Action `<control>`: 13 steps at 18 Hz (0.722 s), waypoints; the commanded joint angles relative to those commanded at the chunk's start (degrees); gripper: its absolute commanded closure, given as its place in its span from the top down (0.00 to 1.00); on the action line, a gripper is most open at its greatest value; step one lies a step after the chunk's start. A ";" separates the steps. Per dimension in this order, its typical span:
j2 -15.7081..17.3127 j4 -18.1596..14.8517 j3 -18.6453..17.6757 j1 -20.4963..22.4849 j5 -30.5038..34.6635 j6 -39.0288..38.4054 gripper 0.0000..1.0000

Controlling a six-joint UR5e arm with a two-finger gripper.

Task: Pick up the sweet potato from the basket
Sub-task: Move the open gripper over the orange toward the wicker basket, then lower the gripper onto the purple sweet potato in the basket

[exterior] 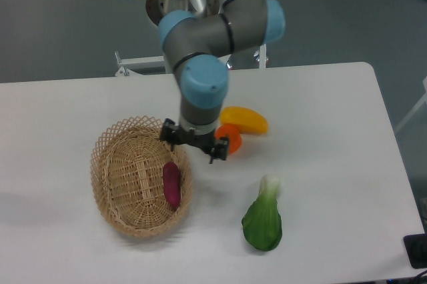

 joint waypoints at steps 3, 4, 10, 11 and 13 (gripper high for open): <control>-2.72 3.17 -0.44 -1.15 0.26 -5.98 1.00; -3.25 4.31 -0.53 -1.50 0.44 -7.48 1.00; -3.61 5.38 -1.58 -2.12 0.79 -9.07 1.00; -3.69 5.46 -1.84 -2.12 0.79 -9.08 1.00; -4.04 5.46 -2.55 -2.12 1.49 -8.99 1.00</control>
